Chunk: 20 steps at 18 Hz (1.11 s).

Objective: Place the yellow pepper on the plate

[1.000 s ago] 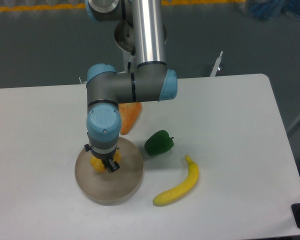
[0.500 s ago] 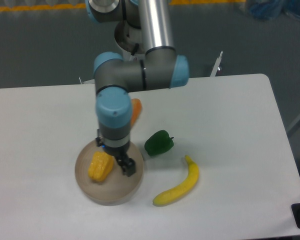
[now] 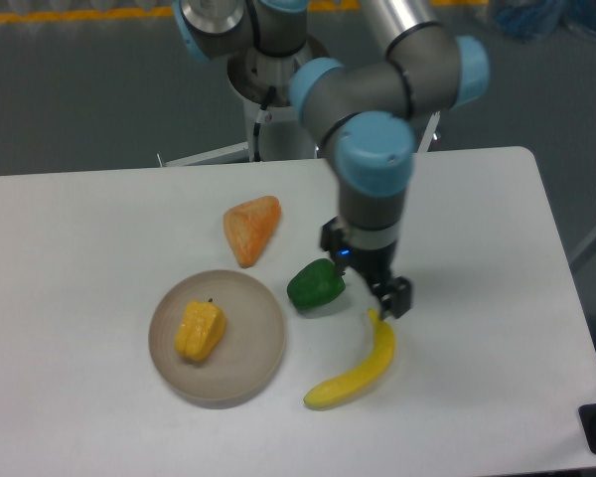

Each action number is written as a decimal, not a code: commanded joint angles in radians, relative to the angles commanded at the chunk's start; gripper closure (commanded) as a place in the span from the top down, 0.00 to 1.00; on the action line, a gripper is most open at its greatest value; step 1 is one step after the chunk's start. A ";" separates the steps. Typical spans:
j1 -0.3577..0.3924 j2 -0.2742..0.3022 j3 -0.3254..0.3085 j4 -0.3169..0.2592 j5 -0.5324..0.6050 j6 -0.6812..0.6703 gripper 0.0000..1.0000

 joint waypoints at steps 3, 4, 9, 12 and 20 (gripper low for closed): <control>0.023 0.000 0.005 -0.027 0.000 0.037 1.00; 0.032 0.000 0.006 -0.046 0.002 0.042 1.00; 0.080 0.009 0.009 -0.153 0.021 0.120 1.00; 0.080 -0.006 0.011 -0.149 0.026 0.125 1.00; 0.068 -0.040 0.011 -0.092 0.006 0.125 1.00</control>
